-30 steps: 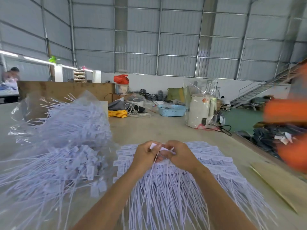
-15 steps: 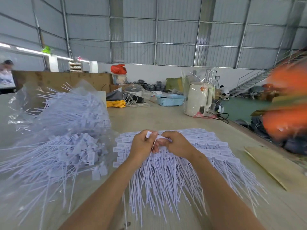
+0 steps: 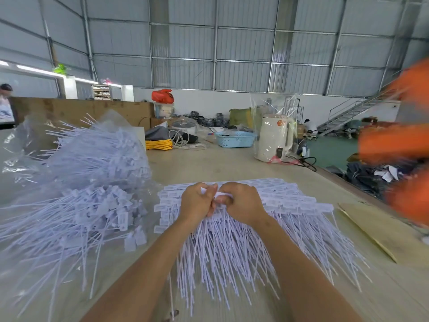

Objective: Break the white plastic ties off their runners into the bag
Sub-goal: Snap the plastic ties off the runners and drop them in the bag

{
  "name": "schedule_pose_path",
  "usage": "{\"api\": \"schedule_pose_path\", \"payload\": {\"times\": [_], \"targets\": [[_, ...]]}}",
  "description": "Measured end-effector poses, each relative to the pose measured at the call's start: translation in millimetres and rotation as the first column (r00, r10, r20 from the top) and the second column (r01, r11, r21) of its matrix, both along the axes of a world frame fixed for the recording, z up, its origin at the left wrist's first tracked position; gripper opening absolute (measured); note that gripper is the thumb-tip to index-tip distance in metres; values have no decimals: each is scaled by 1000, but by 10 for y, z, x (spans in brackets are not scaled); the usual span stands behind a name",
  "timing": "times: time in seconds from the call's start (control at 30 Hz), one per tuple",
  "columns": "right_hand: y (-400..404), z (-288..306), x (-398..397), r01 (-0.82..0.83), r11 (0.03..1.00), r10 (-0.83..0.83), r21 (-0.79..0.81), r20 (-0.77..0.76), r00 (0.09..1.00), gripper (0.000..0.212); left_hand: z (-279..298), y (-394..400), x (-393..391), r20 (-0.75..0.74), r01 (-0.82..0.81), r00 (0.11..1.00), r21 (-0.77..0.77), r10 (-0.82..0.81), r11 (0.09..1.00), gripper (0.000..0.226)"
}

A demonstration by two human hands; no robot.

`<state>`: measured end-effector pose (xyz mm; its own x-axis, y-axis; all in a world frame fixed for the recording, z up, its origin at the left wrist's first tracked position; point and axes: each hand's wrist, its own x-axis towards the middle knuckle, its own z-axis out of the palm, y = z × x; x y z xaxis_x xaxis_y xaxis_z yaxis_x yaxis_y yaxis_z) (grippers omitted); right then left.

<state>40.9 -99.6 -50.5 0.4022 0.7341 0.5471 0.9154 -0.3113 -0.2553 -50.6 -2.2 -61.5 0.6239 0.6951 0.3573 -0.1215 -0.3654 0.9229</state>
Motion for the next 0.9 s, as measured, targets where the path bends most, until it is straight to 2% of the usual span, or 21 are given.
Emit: {"api": "schedule_pose_path", "payload": {"times": [0.1,0.2,0.4,0.53,0.67,0.73,0.8,0.9], "targets": [[12,-14,-52,46,998,-36,-40,213,976,18,59,60,-16,-85,-2,996,-42,-1,999,44],[22,-15,-58,52,997,-38,-52,238,970,19,117,91,-51,-135,31,990,-108,-46,994,35],[-9,46,-23,-162,985,161,-55,-28,987,10,187,137,-166,-174,216,943,-334,-285,917,29],[-19,148,-96,-306,950,313,69,-277,909,7,224,155,-216,-111,312,909,-454,-401,834,31],[-50,200,-112,-360,928,371,101,-355,858,6,244,121,-241,-102,377,870,-495,-483,783,56],[-65,205,-109,-365,925,377,103,-369,850,6,244,113,-251,-94,376,866,-524,-491,764,53],[-57,189,-100,-325,944,327,57,-301,896,7,242,107,-236,-86,347,884,-540,-460,767,40],[-27,135,-59,-137,989,138,-54,15,990,10,226,78,-166,-107,219,941,-529,-321,819,25]]}}
